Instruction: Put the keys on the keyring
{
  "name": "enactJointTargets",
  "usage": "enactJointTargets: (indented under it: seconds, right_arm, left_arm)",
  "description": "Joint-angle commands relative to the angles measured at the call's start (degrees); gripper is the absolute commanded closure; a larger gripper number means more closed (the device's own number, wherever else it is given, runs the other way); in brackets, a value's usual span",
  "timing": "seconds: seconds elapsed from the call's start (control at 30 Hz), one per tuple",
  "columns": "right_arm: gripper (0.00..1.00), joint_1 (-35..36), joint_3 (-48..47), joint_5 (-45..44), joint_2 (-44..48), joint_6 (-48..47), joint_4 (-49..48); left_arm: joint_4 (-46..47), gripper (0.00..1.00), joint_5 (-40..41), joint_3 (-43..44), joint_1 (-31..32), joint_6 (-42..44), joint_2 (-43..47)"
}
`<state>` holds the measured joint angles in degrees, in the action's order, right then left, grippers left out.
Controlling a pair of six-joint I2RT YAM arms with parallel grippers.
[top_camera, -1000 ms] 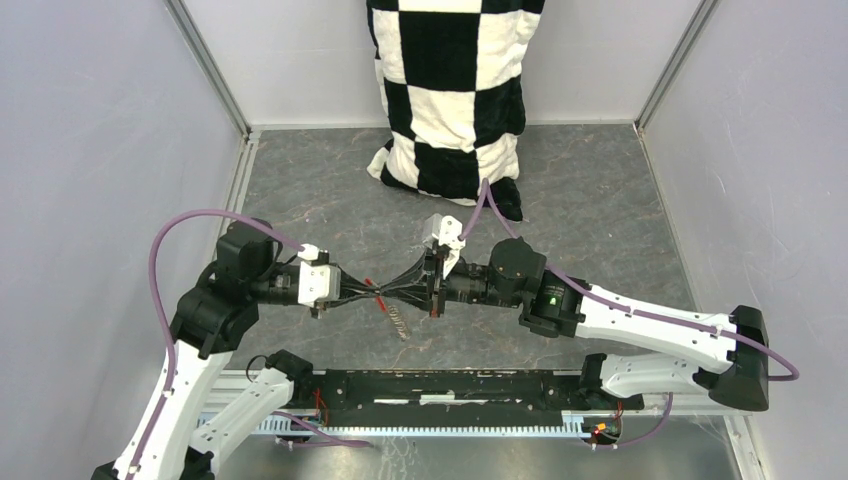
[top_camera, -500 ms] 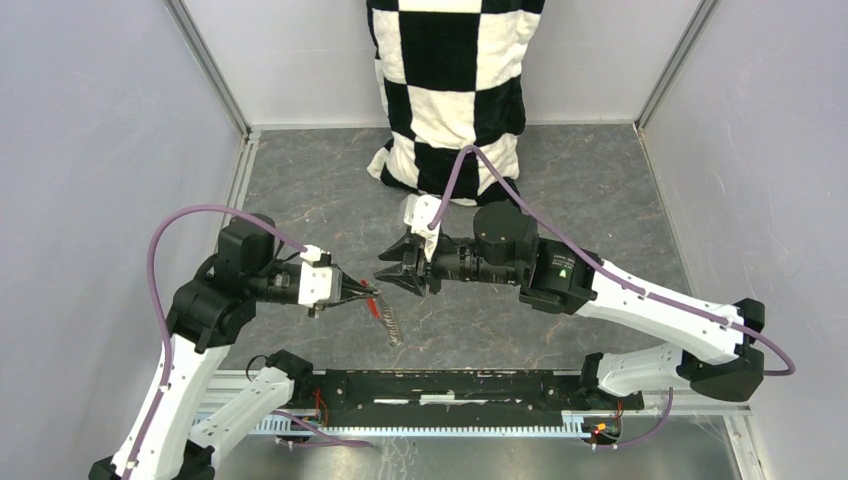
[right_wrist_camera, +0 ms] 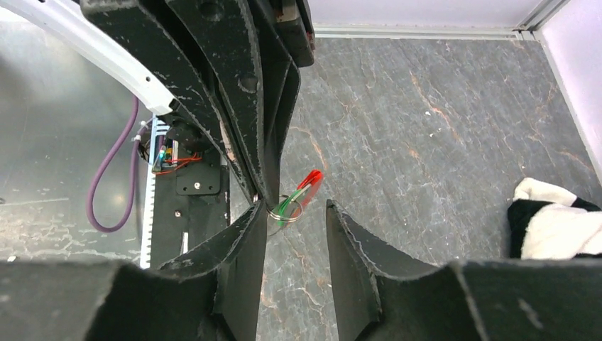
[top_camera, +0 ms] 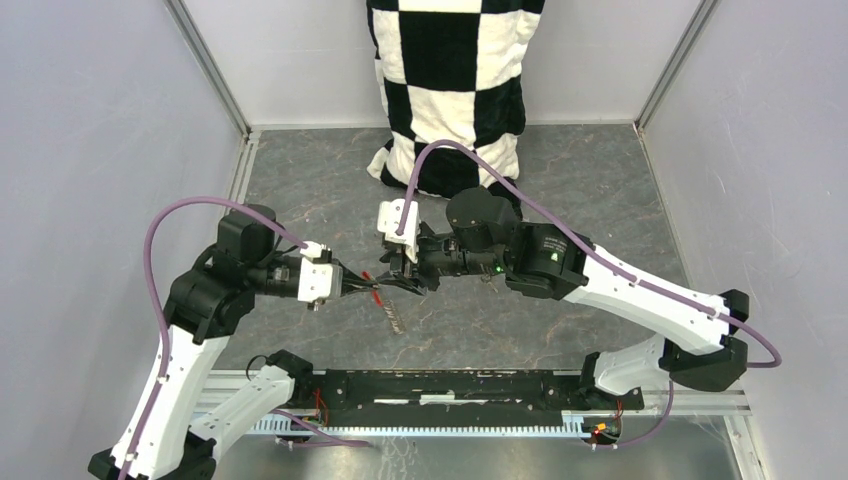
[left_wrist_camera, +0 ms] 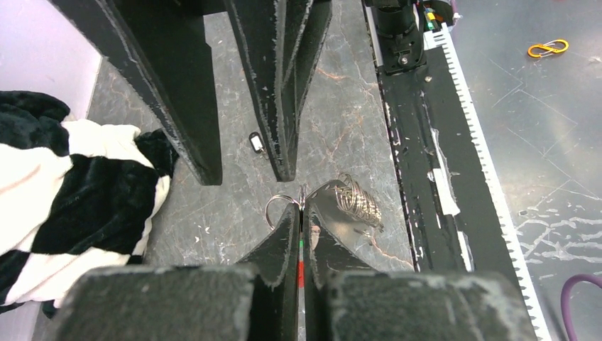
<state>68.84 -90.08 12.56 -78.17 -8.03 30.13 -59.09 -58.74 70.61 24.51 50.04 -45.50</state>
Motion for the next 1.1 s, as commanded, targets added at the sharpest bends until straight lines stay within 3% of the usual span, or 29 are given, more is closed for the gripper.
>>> enactJointTargets:
  seconds: [0.0, 0.73, 0.9, 1.07]
  right_arm:
    - [0.58, -0.4, -5.9, 1.6, -0.9, -2.0, 3.8]
    - [0.55, -0.6, -8.0, 8.3, -4.5, -1.5, 6.0]
    - [0.66, -0.6, -8.0, 7.1, -5.2, -1.7, 5.6]
    - [0.85, -0.6, -8.0, 6.8, -5.4, -2.1, 5.5]
  left_arm:
    - [-1.9, 0.98, -2.0, 2.7, 0.1, 4.9, 0.0]
    - [-2.1, 0.98, -1.3, 2.7, 0.0, 4.8, 0.0]
    - [-2.1, 0.98, -1.2, 3.0, 0.0, 4.4, 0.2]
    - [-2.1, 0.98, -1.3, 3.1, 0.0, 4.3, 0.5]
